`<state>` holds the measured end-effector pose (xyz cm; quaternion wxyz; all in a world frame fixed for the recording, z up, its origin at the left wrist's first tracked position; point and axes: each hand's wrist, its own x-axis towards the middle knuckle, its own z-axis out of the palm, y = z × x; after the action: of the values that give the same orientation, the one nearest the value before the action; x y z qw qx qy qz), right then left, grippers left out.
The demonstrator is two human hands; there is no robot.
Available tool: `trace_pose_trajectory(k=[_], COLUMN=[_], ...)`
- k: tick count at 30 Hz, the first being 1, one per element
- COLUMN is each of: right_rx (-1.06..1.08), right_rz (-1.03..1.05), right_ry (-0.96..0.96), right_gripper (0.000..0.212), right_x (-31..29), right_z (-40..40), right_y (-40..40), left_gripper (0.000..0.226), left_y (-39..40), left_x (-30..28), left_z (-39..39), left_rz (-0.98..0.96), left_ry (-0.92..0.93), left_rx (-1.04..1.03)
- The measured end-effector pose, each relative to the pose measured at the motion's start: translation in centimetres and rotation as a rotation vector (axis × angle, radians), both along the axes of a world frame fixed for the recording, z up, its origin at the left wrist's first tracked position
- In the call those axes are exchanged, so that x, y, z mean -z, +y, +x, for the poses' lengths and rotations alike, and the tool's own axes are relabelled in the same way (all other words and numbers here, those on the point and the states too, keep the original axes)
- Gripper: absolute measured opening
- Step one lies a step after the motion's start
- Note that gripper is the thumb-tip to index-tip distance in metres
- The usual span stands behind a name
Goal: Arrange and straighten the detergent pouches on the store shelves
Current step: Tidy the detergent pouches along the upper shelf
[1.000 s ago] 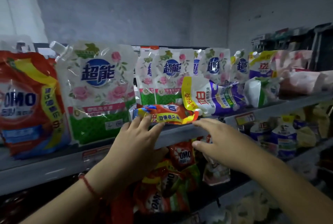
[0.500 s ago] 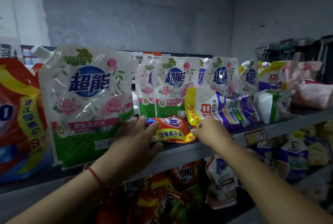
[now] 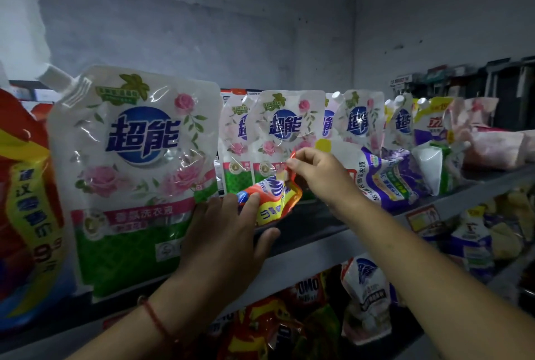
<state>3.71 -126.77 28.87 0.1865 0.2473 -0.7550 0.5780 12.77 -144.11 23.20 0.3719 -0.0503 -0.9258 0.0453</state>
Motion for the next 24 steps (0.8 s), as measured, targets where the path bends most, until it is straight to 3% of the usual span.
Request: trace_pose_trajectory(k=[7,10,12,17,21,24], right_rx=[-0.198,-0.268,-0.342,-0.461,-0.519,-0.575], right_rz=[-0.383,-0.440,-0.456,-0.518,-0.608,-0.748], right_ry=[0.004,-0.032,-0.065,-0.151,-0.241,-0.354], right_gripper=[0.020,0.017,0.018,0.017,0.019,0.033], right_x=[-5.1,-6.8,-7.7,-9.3,-9.4,-8.2], right_z=[-0.2,-0.4,-0.4,-0.7,-0.5,-0.8], right_y=[-1.1,-1.1,-1.1,-1.4,-1.4,-1.4], left_gripper=[0.064,0.052,0.063,0.083,0.075,0.070], left_y=[0.8,1.0,1.3,2.2,3.1,3.5], left_x=[-0.9,-0.8,-0.7,-0.6,-0.9,-0.9], left_z=[0.9,0.4,0.1,-1.0,-2.4,-3.1], left_rz=[0.277,0.381,0.384,0.074,-0.080,-0.118], left_ry=[0.013,0.008,-0.012,0.185,0.260,0.206], left_rx=[0.243,0.387,0.422,0.191,0.141,0.109])
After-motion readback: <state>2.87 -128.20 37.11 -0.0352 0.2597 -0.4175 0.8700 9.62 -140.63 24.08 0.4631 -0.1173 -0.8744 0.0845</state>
